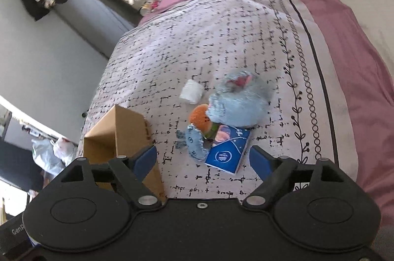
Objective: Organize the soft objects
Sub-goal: 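Open both tools to drop the items in the box and withdraw, then grasp the blue plush toy with the left tool while the right grasps the tissue pack, then carry the blue plush and tissue pack over the box with both tools, then open both tools to drop the plush and tissue pack into the box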
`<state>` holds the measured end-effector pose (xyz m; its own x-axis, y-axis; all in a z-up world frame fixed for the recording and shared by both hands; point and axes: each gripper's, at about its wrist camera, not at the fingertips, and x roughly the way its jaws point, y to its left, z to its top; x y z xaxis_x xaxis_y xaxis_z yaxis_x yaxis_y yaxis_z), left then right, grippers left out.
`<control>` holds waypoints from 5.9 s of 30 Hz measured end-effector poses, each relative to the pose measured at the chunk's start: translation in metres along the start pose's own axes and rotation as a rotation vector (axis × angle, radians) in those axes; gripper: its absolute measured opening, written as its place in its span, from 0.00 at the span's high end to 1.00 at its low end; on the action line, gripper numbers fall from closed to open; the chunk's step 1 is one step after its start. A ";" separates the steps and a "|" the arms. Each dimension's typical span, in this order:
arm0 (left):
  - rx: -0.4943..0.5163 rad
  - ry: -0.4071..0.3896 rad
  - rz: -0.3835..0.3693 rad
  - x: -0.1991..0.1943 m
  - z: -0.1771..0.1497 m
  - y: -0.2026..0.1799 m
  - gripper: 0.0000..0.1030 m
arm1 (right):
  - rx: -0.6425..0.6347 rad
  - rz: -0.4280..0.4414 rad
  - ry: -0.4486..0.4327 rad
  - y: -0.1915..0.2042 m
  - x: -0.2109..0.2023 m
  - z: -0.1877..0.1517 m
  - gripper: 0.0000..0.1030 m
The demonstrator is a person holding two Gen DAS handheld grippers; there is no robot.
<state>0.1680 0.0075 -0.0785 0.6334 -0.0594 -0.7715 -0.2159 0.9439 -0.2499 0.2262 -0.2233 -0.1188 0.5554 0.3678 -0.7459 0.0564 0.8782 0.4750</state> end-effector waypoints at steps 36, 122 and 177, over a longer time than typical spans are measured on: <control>-0.010 0.118 -0.012 0.138 -0.001 -0.056 0.22 | 0.417 0.006 0.165 -0.079 0.085 0.013 0.44; -0.142 -0.126 -0.066 0.017 0.034 0.063 0.83 | 0.053 0.025 -0.007 0.006 0.044 0.005 0.70; -0.259 -0.074 -0.008 0.075 0.049 0.147 0.36 | -0.156 0.090 0.075 0.136 0.086 0.006 0.52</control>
<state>0.2200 0.1579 -0.1444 0.6865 -0.0330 -0.7264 -0.3878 0.8284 -0.4042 0.2860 -0.0745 -0.1157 0.4884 0.4634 -0.7394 -0.1226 0.8754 0.4676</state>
